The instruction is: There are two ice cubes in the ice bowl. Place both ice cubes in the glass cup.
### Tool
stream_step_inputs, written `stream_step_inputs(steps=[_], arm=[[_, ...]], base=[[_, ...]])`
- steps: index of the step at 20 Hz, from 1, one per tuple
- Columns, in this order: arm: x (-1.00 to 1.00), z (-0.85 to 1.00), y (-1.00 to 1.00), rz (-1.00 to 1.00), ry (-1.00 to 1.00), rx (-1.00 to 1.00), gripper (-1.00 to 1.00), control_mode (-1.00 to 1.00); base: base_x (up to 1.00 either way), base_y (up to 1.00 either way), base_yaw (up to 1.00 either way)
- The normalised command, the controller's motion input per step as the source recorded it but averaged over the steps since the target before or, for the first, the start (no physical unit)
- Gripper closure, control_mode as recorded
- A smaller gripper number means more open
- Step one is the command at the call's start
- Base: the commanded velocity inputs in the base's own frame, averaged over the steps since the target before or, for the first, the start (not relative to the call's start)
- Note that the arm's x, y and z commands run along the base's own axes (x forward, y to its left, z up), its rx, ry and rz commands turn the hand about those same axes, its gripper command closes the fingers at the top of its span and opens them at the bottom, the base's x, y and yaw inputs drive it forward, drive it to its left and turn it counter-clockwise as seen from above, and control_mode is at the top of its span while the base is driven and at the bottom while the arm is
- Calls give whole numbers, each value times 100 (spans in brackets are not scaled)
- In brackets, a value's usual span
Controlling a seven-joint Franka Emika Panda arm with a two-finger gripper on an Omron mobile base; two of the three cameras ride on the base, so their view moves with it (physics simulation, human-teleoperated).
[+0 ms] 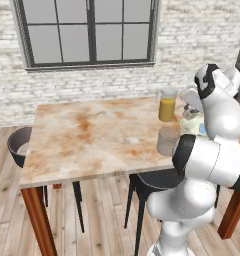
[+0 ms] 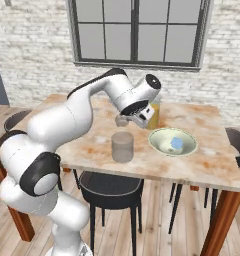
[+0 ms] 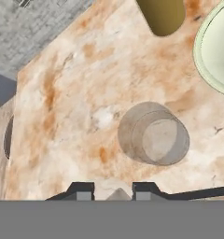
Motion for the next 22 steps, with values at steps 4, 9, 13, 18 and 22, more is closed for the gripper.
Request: stream_step_inputs(steps=[4,9,13,18,22], arm=[[31,30,92,-10,20,-29,100,-100],[6,-7,30,-1,15,-17,100,-100],[0,-7,-10,0,10,0,100,-100],[15,0,-39,0,5,0,100,-100],[37,0,-28,0,9,0,100,-100]], base=[[0,0,0],[0,0,0],[0,0,0],[0,0,0],[0,0,0]])
